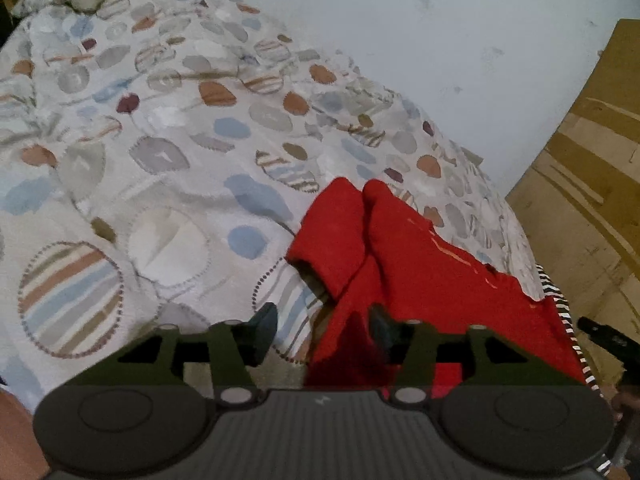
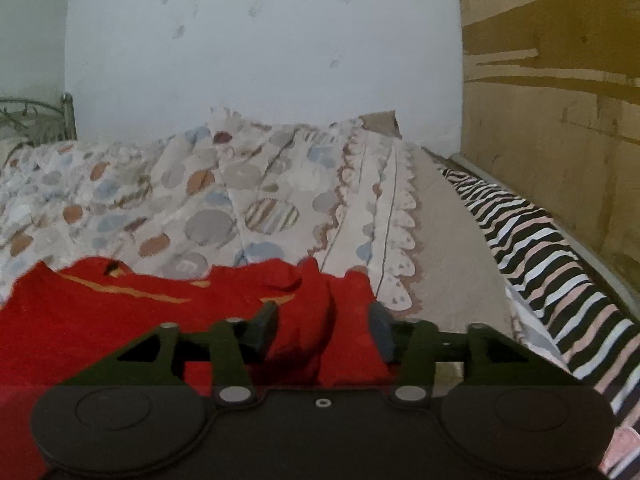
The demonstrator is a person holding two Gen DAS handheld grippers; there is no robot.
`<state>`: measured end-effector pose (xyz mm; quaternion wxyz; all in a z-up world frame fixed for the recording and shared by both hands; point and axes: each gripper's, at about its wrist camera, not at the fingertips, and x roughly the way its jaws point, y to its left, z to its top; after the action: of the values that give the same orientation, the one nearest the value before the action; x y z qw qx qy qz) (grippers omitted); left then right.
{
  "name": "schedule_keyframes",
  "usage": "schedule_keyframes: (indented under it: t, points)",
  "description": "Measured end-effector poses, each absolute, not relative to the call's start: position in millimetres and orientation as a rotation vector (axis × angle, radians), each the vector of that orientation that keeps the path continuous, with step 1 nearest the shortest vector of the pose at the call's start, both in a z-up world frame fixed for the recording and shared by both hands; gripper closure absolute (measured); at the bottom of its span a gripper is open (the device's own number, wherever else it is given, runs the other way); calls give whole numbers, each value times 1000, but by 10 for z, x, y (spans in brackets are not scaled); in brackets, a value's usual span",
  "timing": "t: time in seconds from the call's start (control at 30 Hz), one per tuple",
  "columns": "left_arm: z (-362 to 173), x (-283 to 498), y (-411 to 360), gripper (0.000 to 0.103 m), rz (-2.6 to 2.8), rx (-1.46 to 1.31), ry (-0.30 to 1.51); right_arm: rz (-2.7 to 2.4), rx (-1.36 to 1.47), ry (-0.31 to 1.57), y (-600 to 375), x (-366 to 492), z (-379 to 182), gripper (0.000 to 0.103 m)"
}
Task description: Fold small clothes
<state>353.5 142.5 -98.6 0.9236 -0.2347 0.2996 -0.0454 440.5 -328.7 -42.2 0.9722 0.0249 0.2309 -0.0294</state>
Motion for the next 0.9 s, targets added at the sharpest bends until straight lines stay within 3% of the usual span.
schedule_keyframes:
  t: [0.07,0.27,0.9]
  points:
    - [-931,3447,1431,23,-74,-468,610,-53,39,454,-3234,4284,-341,26]
    - [-735,3185,1477,1,-35,-435,601,-33,4,412,-2952,3835,-155,3]
    - [-451,2749,1499,0,26,-351,627,20,-28,418,-2104,2959,-136,1]
